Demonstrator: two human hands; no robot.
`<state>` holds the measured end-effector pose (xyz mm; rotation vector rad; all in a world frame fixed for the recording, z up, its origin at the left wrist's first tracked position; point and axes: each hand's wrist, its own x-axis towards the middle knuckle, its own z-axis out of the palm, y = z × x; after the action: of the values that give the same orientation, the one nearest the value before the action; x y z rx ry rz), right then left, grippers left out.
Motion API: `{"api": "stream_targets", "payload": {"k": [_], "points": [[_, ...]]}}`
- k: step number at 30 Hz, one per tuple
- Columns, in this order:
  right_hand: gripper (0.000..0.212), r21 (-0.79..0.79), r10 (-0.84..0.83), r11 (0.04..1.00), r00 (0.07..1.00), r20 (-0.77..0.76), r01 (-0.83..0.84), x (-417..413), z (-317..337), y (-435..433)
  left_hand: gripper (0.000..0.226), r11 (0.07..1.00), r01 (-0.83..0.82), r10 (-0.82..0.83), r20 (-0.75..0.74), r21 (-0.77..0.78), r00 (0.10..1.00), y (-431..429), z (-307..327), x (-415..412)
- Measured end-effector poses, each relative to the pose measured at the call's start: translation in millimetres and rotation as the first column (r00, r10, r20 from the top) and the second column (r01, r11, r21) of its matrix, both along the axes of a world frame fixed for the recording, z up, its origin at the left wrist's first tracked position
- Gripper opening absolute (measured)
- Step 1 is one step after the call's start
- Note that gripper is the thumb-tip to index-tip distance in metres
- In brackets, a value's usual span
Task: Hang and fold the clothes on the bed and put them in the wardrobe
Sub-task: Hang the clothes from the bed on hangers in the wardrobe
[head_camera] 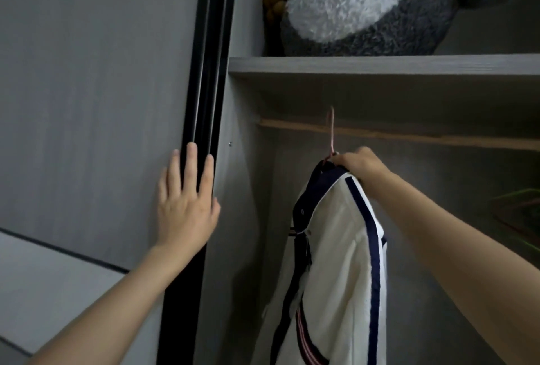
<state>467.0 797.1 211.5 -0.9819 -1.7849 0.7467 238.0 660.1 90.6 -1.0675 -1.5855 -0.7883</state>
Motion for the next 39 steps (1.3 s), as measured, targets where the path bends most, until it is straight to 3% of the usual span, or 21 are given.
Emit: {"api": "stream_targets", "payload": {"k": [6,15,34,39], "points": [[0.021,0.09,-0.044,0.995,0.999,0.027,0.042,-51,13,40,0.079,0.994,0.014,-0.004,-0.094,0.106,0.996,4,-1,-5],[0.012,0.048,-0.01,0.999,0.994,0.111,0.005,-95,-4,80,0.073,0.992,-0.014,0.029,-0.114,0.125,0.993,7,-1,-5],[0.023,0.177,0.02,0.982,0.958,0.286,-0.073,-177,-12,79,0.069,0.981,-0.04,0.07,-0.153,0.189,0.986,15,-7,-12],[0.018,0.135,0.065,0.984,0.938,0.341,-0.118,-187,-15,72,0.065,0.983,-0.025,0.052,-0.145,0.182,0.988,14,-10,-10]]}}
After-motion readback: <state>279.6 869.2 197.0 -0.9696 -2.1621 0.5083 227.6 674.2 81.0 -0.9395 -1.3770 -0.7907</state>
